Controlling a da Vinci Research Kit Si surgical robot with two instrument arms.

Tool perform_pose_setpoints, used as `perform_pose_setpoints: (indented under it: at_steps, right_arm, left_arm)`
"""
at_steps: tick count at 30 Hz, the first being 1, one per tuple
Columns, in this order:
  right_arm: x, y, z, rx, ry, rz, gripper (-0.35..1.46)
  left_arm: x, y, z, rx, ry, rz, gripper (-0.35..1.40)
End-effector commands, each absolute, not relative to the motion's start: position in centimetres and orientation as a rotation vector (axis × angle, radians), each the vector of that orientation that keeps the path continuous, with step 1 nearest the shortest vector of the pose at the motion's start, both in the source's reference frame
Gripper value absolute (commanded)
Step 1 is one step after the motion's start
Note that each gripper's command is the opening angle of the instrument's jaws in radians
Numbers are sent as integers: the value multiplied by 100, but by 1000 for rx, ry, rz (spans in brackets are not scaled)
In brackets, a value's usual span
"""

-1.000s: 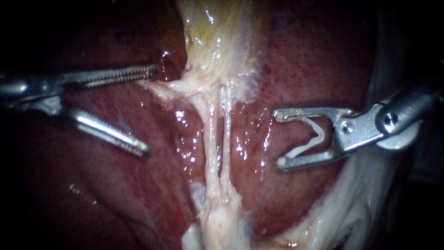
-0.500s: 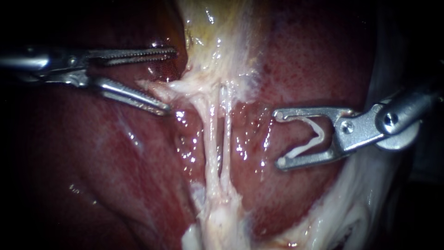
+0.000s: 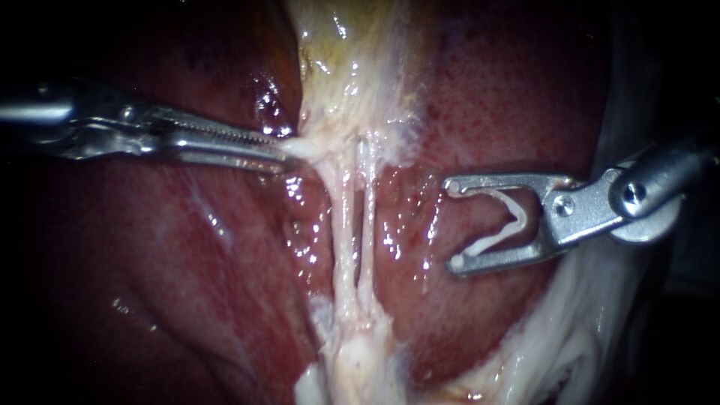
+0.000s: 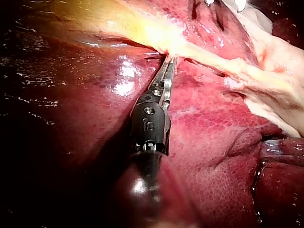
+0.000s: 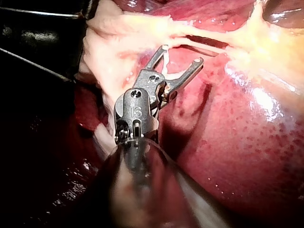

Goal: Grabbing gallbladder

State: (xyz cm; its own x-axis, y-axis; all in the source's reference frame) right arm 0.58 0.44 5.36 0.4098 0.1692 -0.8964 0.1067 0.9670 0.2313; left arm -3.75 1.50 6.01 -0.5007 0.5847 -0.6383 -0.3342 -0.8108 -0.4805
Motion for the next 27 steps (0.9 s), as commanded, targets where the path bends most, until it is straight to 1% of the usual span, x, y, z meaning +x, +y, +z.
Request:
perform_pose_setpoints:
  at_steps: [1, 7, 11, 15, 20, 27]
  right_arm:
    - [58, 44, 536, 270, 1152, 40, 50]
    - [58, 44, 536, 270, 1152, 40, 50]
    - [57, 44, 536, 270, 1152, 40, 50]
    - [57, 44, 536, 270, 1152, 40, 50]
    - [57, 45, 537, 270, 1152, 40, 50]
    - [58, 45, 537, 269, 1152, 41, 50]
  left_arm:
    - [-374, 149, 598, -1127, -400, 2289, -35]
    - [-368, 151, 573, -1085, -427, 2221, -35]
    - [-358, 164, 549, -1081, -438, 2212, -35]
    - [-345, 179, 527, -1068, -428, 2202, -35]
    - [-336, 184, 521, -1059, -420, 2195, -35]
    - [-336, 184, 521, -1058, -419, 2194, -35]
